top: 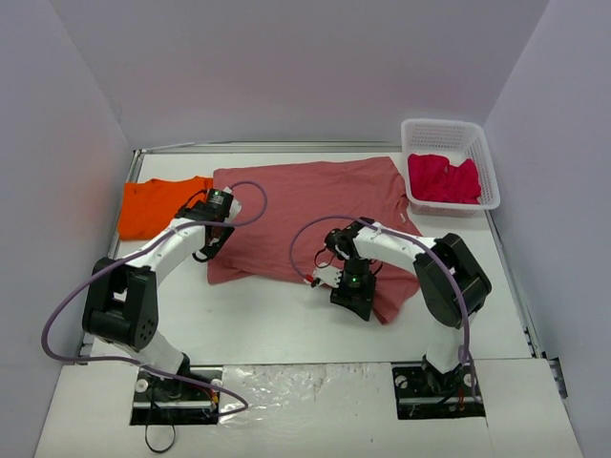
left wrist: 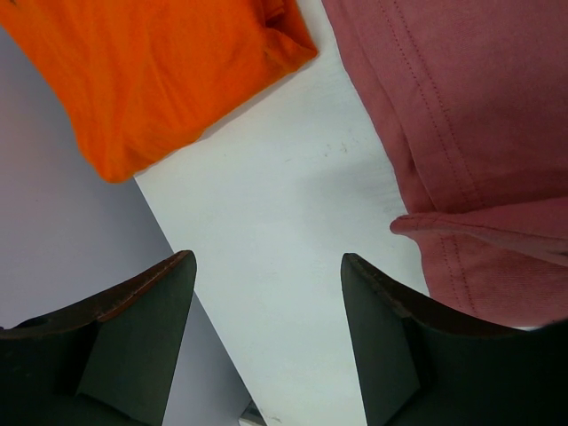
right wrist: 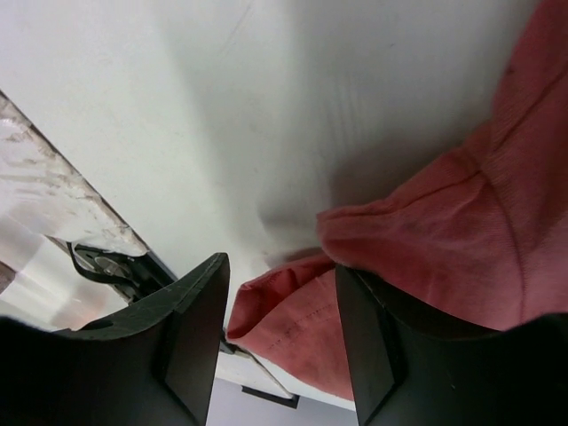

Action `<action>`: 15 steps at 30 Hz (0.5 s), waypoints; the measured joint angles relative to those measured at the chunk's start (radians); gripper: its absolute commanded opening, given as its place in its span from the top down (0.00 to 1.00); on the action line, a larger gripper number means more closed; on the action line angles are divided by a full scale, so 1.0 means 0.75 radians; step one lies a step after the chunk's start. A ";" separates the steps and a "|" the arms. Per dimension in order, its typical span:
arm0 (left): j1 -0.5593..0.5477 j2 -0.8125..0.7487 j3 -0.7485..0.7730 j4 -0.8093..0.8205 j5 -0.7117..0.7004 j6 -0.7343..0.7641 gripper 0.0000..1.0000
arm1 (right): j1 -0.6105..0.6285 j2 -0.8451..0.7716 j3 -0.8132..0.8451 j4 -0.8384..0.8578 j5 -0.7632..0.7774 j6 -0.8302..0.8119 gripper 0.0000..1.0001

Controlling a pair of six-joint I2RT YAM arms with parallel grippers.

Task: Fold and stack the t-shirts
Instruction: Flatten out the tshirt

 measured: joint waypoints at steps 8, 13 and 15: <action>0.000 0.000 -0.001 0.001 0.015 0.000 0.35 | 0.000 0.047 0.034 0.055 0.043 0.024 0.62; 0.000 0.000 -0.008 0.003 0.020 0.001 0.35 | 0.000 0.086 0.028 0.086 0.084 0.049 0.80; 0.000 0.000 -0.014 0.003 0.022 0.001 0.35 | 0.000 0.086 0.022 0.096 0.102 0.055 0.93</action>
